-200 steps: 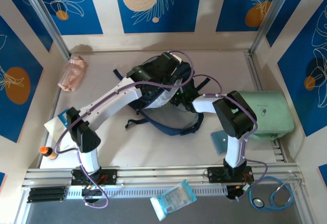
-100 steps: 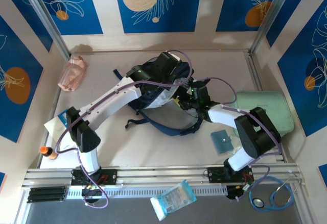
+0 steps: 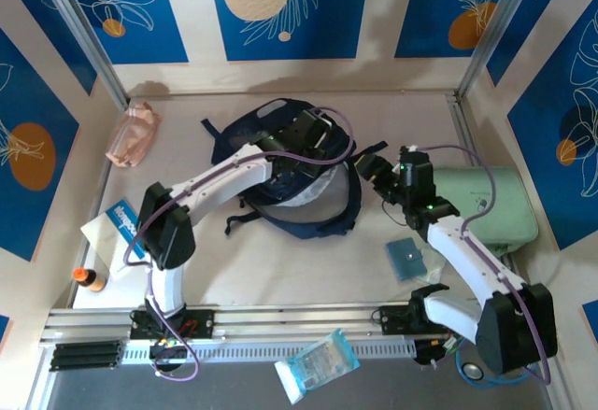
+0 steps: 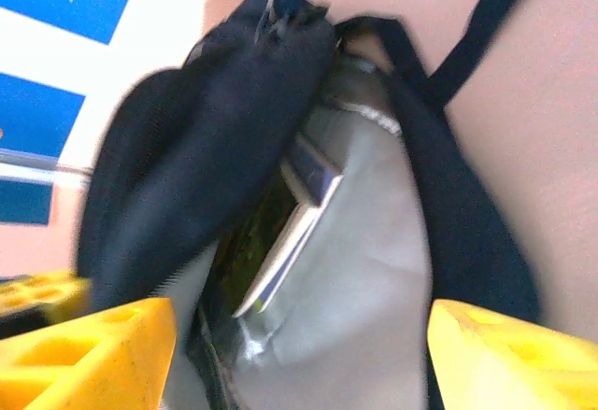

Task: Pack books, pencil case, and school supplies into a backpack

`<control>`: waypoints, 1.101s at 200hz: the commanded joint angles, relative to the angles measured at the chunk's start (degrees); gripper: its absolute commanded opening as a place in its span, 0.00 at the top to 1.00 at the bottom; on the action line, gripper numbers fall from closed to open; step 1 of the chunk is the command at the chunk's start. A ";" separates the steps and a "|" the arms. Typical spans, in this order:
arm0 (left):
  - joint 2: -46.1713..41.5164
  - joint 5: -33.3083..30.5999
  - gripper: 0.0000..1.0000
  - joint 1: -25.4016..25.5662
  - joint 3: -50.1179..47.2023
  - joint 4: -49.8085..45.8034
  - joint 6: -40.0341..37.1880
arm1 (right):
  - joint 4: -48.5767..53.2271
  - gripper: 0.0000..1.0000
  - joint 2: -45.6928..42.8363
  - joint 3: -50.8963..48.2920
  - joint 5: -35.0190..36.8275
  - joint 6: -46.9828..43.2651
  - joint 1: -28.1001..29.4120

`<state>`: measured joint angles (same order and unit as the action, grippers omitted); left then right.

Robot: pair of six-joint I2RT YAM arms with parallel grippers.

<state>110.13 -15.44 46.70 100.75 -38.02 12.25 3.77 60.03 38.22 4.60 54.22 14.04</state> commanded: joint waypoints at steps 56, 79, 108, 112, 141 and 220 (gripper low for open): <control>-5.41 3.94 0.09 -2.00 -8.01 3.91 6.95 | 15.37 0.26 0.56 7.73 -0.38 -8.23 -1.67; -10.99 0.76 0.05 -4.71 -15.48 4.18 9.44 | 16.94 0.23 3.74 10.39 -0.36 -8.62 0.11; -18.21 -0.63 0.01 -14.00 -26.05 1.71 19.56 | 19.67 0.13 6.95 14.36 2.94 -9.24 4.64; -19.25 -1.69 0.00 -15.51 -27.49 1.30 20.55 | 19.70 0.11 7.36 14.86 3.09 -9.26 5.49; -28.11 -7.77 0.00 -25.63 -40.01 2.37 24.54 | 19.25 0.00 9.90 17.58 2.98 -9.24 8.55; -35.99 4.15 0.01 -54.68 -58.83 13.98 27.62 | 17.91 0.03 16.04 21.81 -0.73 -8.08 12.09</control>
<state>73.91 -15.97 -3.44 42.37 -29.23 38.41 22.11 75.09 57.87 6.07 45.93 25.12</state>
